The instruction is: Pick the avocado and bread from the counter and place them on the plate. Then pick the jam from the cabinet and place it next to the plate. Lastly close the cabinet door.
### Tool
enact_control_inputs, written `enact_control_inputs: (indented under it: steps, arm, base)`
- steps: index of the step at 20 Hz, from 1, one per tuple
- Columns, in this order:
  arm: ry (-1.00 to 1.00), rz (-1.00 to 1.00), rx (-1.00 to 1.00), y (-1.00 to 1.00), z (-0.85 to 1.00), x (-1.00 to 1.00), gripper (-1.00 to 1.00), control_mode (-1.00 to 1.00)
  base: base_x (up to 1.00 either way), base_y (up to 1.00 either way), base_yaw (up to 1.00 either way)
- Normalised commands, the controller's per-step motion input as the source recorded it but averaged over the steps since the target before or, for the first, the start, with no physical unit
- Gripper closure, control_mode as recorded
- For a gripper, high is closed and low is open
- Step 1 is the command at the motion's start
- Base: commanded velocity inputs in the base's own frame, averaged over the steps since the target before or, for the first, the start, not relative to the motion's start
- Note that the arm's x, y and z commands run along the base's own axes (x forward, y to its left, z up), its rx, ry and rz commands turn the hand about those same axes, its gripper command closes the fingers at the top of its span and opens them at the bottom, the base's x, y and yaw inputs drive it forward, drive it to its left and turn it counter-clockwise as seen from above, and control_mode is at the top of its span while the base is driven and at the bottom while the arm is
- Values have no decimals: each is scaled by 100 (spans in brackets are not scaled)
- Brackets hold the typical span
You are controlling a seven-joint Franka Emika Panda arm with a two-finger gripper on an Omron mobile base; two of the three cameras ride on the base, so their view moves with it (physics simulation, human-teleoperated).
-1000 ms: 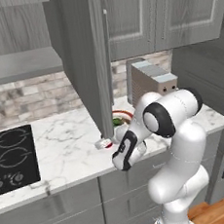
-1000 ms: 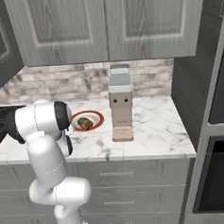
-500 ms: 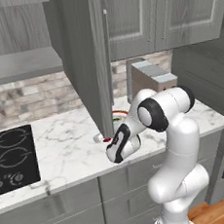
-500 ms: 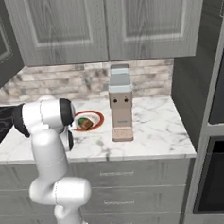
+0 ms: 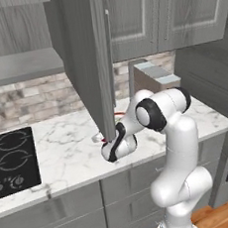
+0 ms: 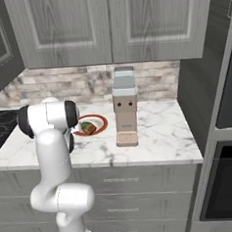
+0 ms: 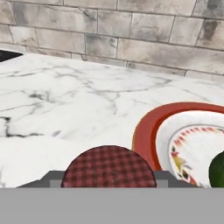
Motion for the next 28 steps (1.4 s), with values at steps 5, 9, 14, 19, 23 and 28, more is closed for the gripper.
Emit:
enact_control_inputs:
  steps: [5, 9, 14, 19, 23, 28]
  arm:
    - [0, 0, 0, 2, -6, 1, -100, -100]
    - [0, 0, 0, -1, 0, 0, -100, -100]
    - [0, 0, 0, -1, 5, -2, -100, -100]
    - [0, 0, 2, -2, 12, -9, -100, -100]
    - [0, 0, 3, -1, 24, -14, -100, -100]
    - [3, -2, 5, 0, 50, -27, -100, -100]
  base:
    - [0, 0, 0]
    - [0, 0, 0]
    - [0, 0, 0]
    - [0, 0, 0]
    - [0, 0, 0]
    - [0, 0, 0]
